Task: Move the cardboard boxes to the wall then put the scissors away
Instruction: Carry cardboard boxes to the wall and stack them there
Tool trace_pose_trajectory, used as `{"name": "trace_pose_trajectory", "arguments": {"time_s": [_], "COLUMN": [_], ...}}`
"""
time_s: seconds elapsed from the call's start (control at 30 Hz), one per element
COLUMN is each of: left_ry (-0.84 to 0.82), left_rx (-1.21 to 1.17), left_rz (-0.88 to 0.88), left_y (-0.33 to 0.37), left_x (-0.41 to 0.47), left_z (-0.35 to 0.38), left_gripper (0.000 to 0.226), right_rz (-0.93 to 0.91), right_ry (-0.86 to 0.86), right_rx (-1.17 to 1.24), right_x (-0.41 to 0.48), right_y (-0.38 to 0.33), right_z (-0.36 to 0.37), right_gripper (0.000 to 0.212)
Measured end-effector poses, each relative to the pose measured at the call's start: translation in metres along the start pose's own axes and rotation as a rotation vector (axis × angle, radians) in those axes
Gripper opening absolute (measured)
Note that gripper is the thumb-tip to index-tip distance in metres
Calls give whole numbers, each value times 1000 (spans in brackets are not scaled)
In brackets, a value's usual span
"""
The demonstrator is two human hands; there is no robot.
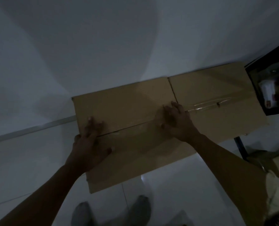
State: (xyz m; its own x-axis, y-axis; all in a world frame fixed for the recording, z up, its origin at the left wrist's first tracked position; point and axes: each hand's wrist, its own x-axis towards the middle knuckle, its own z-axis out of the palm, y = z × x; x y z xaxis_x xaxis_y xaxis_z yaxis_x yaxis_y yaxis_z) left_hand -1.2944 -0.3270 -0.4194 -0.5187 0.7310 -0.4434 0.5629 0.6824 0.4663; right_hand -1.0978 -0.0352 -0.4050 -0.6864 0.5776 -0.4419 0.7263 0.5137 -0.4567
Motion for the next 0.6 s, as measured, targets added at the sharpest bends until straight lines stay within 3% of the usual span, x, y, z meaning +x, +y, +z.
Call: {"name": "trace_pose_trajectory", "arguments": {"time_s": [0.27,0.43,0.53,0.6], "left_ry": [-43,-98,-162,-188], "left_rx": [5,67,115,155], "left_rz": [48,79,50,18], "left_y": [-13,-19,-24,-23], "left_x": [10,10,12,12], "left_z": [8,15,15,12], "left_gripper": [110,115,117,116], "right_rz": [-6,13,-114,-216], "right_ry": [-54,-38,26,-51], "right_rx": [-192,-453,-593,-600], "right_x": [2,-6,-15,-19], "right_y": [-1,-6,-19,-32], "right_z": [29,40,48,53], "right_gripper": [95,91,90,102]}}
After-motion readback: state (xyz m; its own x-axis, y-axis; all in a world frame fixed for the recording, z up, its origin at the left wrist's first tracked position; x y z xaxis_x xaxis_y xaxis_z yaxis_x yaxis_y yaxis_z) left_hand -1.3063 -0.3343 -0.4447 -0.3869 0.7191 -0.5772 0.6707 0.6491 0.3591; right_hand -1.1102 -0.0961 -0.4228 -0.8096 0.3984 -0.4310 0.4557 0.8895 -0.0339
